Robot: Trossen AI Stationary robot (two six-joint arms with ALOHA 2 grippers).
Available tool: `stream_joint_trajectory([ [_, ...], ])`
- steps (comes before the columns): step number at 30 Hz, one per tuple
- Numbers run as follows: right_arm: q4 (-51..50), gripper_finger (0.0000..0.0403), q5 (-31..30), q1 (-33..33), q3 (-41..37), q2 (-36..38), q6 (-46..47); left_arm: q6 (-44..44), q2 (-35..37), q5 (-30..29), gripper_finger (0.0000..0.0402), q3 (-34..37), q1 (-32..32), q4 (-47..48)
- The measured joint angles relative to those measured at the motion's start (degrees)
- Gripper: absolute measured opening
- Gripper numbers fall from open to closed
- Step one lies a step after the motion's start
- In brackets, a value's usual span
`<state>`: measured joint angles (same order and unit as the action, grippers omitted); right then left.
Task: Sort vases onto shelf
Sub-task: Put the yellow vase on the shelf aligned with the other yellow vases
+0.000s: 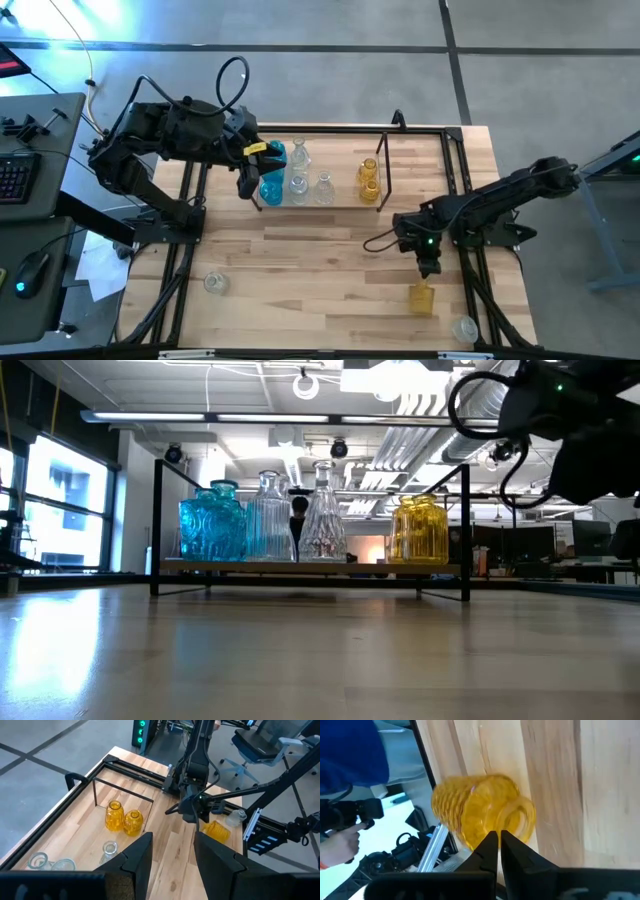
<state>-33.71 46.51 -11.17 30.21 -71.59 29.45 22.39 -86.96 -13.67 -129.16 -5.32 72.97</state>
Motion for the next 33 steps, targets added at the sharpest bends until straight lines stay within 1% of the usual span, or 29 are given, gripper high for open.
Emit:
stream_joint_trajectory([
  [5,-7.77,0.0001,-2.88,0.04,3.86,0.00,-3.55,0.00,0.00,0.00,0.0136,0.00,-0.02,0.00],
  [9,-9.63,0.0001,-3.00,0.68,6.07,0.02,-4.45,0.01,0.00,0.00,0.0136,0.00,-0.02,0.00],
  [12,-9.45,0.0000,-2.95,0.80,6.73,0.02,-3.26,0.21,0.00,0.03,0.0136,0.00,-0.02,0.00],
  [14,-8.00,0.0002,-2.57,0.51,6.91,0.02,-2.91,1.75,0.00,1.23,0.0136,0.00,-0.10,0.02],
  [17,-5.59,0.0011,-3.19,-0.24,6.91,0.02,-2.50,4.23,-0.72,2.27,0.0136,-0.07,-2.15,0.14],
  [19,-4.10,0.0024,-5.22,-0.49,6.91,0.02,-2.34,4.44,-2.12,1.12,0.0136,-0.09,-4.47,0.64],
  [21,-2.81,0.0044,-6.75,-0.47,6.91,0.02,-1.06,4.62,-4.46,-1.35,0.0136,-0.02,-6.75,0.87],
  [25,0.18,0.0104,-11.00,-0.61,6.89,0.86,4.58,4.97,-9.36,-5.05,0.0136,0.02,-10.02,1.13],
  [26,1.26,0.0121,-13.33,-0.89,6.89,1.44,6.98,4.98,-10.46,-5.81,0.0136,0.02,-10.56,1.86],
  [28,3.22,0.0154,-19.89,-1.79,6.89,2.93,13.01,5.16,-12.44,-7.89,0.0136,0.04,-11.44,5.12],
  [31,4.65,0.0195,-34.70,-4.90,6.87,6.31,25.77,6.98,-14.06,-12.77,0.0136,0.04,-12.34,11.04],
  [33,5.49,0.0210,-46.98,-8.60,6.87,8.82,36.17,8.72,-14.42,-17.73,0.0136,0.04,-12.92,13.84],
])
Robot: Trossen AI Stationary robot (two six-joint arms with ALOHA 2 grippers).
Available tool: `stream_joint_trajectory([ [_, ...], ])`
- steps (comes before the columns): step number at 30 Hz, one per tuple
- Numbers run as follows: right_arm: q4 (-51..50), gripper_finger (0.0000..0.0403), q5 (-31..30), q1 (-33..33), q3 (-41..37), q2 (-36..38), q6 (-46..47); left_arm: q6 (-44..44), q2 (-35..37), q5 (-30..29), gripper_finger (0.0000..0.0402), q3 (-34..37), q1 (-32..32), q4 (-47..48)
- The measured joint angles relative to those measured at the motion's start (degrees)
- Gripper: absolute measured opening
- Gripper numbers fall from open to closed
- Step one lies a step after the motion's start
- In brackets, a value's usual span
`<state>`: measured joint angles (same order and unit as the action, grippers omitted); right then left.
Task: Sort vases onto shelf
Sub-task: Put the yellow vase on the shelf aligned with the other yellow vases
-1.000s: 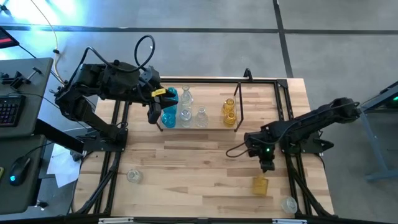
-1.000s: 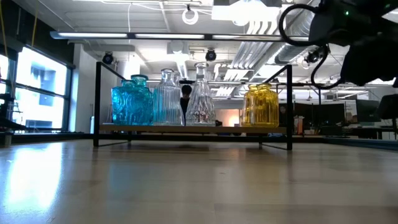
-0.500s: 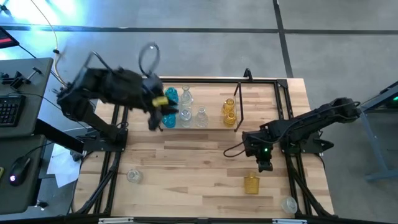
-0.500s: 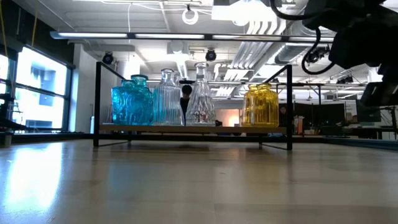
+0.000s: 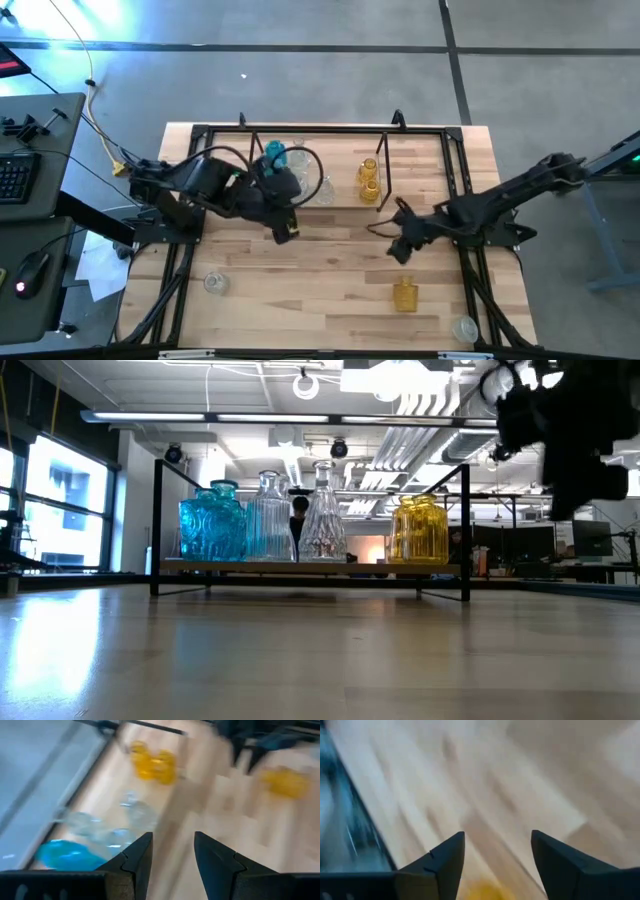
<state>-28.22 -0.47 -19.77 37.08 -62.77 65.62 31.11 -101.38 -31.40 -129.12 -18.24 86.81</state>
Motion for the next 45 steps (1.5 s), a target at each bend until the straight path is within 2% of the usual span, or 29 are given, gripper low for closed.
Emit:
stream_joint_trajectory([
  [3,1.06,0.0216,-17.34,-6.24,0.00,2.08,14.44,0.66,0.17,-6.79,0.0136,0.00,-0.49,1.92],
  [4,0.90,0.0216,-20.89,-8.03,0.00,2.08,18.21,0.61,0.44,-8.54,0.0136,0.00,-0.60,2.12],
  [6,0.71,0.0213,-24.06,-10.90,0.04,1.26,24.65,-0.34,1.30,-10.77,0.0136,-0.01,-0.59,2.39],
  [9,-0.40,0.0207,-24.18,-14.75,1.69,-2.48,32.15,-2.95,2.46,-12.47,0.0136,-0.04,-0.10,2.54],
  [12,-3.80,0.0201,-24.10,-17.53,7.01,-7.25,36.39,-5.36,3.51,-13.09,0.0136,-0.04,0.66,2.51],
  [20,-47.02,0.0194,-19.87,-19.18,35.39,-15.34,43.36,-10.70,5.97,-12.83,0.0136,-0.06,1.40,2.83],
  [23,-56.45,0.0194,-15.79,-20.64,41.39,-18.11,46.70,-10.78,6.24,-12.82,0.0136,-0.07,1.40,3.24],
  [26,-55.93,0.0194,-11.26,-22.43,41.72,-20.89,49.49,-10.80,6.51,-12.76,0.0136,-0.09,1.35,3.22],
  [28,-51.58,0.0194,-9.16,-23.41,40.12,-22.43,51.71,-10.97,6.44,-12.71,0.0136,-0.08,1.35,3.22],
  [33,-41.85,0.0194,-8.38,-25.10,36.83,-26.20,57.47,-13.28,6.44,-12.65,0.0136,-0.07,1.35,3.21],
  [39,-42.15,0.0194,-5.18,-25.02,36.76,-29.69,59.07,-13.37,6.42,-12.65,0.0136,-0.07,1.35,3.21],
  [41,-41.89,0.0194,-7.03,-25.03,36.76,-30.05,58.19,-13.37,6.43,-12.65,0.0136,-0.07,1.35,3.21],
  [45,-40.75,0.0194,-16.72,-25.04,36.76,-29.87,53.96,-13.90,6.42,-12.65,0.0136,-0.07,1.35,3.21],
])
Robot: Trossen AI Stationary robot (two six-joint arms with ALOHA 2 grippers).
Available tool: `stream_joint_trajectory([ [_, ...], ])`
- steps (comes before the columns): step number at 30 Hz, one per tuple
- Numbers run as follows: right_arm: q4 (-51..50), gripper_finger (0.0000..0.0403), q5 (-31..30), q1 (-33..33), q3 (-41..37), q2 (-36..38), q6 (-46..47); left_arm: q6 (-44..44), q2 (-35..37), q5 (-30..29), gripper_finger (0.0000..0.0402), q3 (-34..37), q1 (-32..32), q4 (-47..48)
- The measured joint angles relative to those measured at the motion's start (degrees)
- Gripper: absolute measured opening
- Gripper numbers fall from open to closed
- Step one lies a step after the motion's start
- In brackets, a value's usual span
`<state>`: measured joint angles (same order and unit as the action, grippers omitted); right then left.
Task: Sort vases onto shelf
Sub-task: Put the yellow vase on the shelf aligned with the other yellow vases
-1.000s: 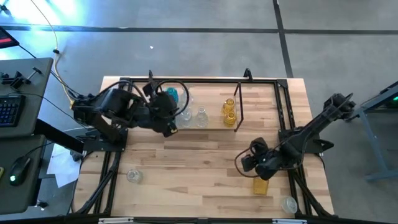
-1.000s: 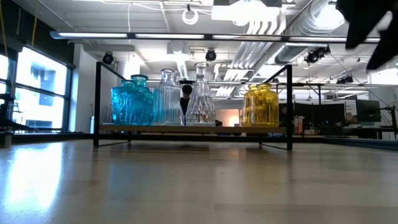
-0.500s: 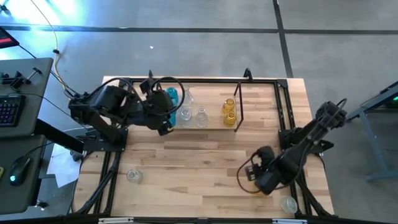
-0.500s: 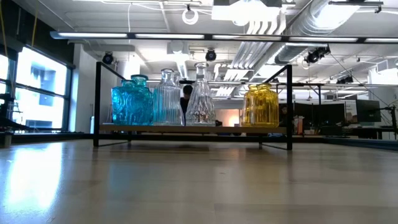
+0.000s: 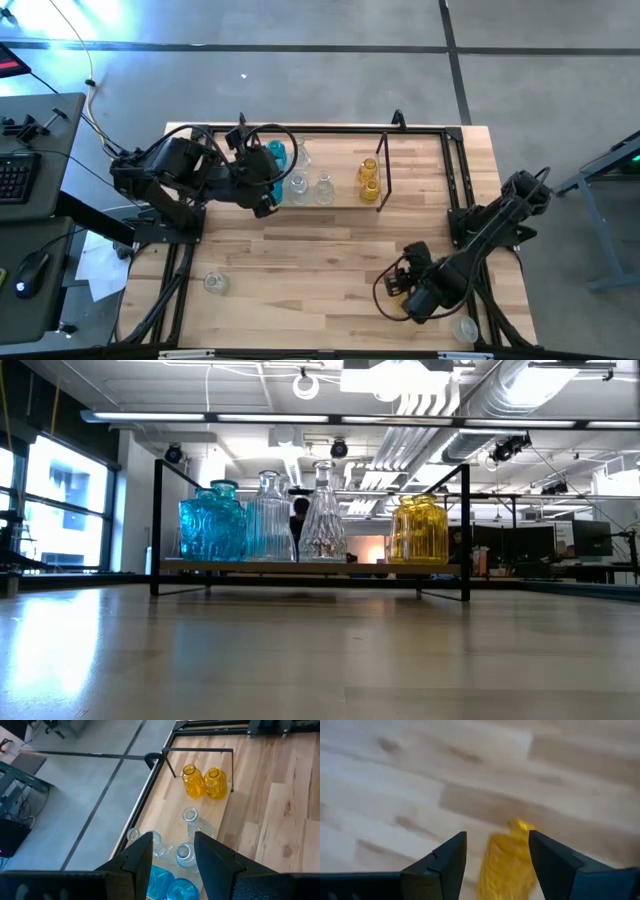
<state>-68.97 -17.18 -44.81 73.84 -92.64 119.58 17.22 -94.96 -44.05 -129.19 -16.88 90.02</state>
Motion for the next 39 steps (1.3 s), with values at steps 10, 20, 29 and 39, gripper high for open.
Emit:
stream_joint_trajectory([
  [10,-2.13,0.0194,-7.04,0.62,0.00,0.48,2.64,-0.44,0.07,1.84,0.0136,0.00,0.04,0.00],
  [20,3.85,0.0230,4.53,4.24,-5.29,0.48,3.11,-0.50,0.09,1.75,0.0136,0.00,0.92,-0.26],
  [29,14.95,0.0313,9.76,4.76,-11.06,0.48,4.01,-2.19,0.11,1.84,0.0136,0.00,1.36,-0.16],
  [39,10.38,0.0323,11.89,4.78,-11.04,0.48,4.93,-3.37,0.13,1.86,0.0136,0.00,1.36,0.00],
])
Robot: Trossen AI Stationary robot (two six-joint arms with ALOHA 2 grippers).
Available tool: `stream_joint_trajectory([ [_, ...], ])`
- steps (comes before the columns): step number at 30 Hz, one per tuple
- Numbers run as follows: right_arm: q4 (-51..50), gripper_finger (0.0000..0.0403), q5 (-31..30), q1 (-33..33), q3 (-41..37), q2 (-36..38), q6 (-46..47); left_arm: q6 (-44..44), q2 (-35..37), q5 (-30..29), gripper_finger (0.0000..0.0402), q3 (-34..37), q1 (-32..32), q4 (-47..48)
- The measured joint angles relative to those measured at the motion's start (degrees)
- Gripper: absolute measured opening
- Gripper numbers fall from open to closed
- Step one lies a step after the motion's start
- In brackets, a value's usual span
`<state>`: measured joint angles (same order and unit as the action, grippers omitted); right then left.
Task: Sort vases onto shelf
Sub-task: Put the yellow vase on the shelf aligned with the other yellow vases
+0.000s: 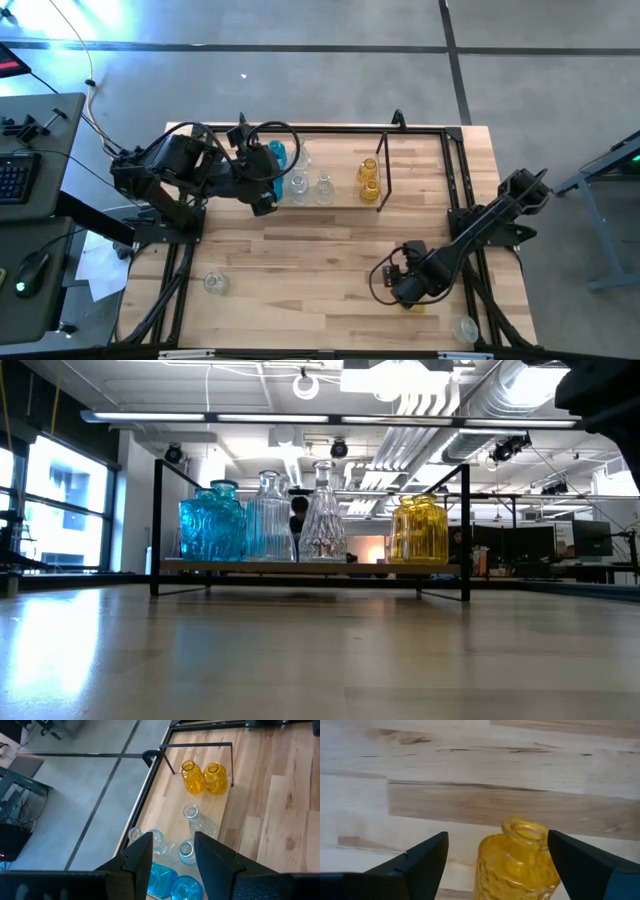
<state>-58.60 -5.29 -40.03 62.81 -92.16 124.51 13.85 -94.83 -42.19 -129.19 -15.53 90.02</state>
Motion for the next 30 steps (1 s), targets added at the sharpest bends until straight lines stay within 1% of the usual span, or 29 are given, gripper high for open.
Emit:
stream_joint_trajectory([
  [6,-3.45,0.0323,3.92,-0.36,0.00,-1.15,0.14,0.00,0.02,0.02,0.0136,0.00,0.00,0.00],
  [18,-0.98,0.0323,7.46,-0.50,0.02,-5.01,1.26,0.02,0.02,0.04,0.0136,0.02,0.00,0.00],
  [24,-2.00,0.0323,10.12,-0.50,0.02,-4.90,1.57,-0.04,0.02,0.04,0.0136,0.02,0.00,0.00],
  [30,-0.42,0.0323,10.25,-0.50,0.02,-4.87,1.92,-0.08,0.02,0.04,0.0136,0.02,0.00,-0.01],
])
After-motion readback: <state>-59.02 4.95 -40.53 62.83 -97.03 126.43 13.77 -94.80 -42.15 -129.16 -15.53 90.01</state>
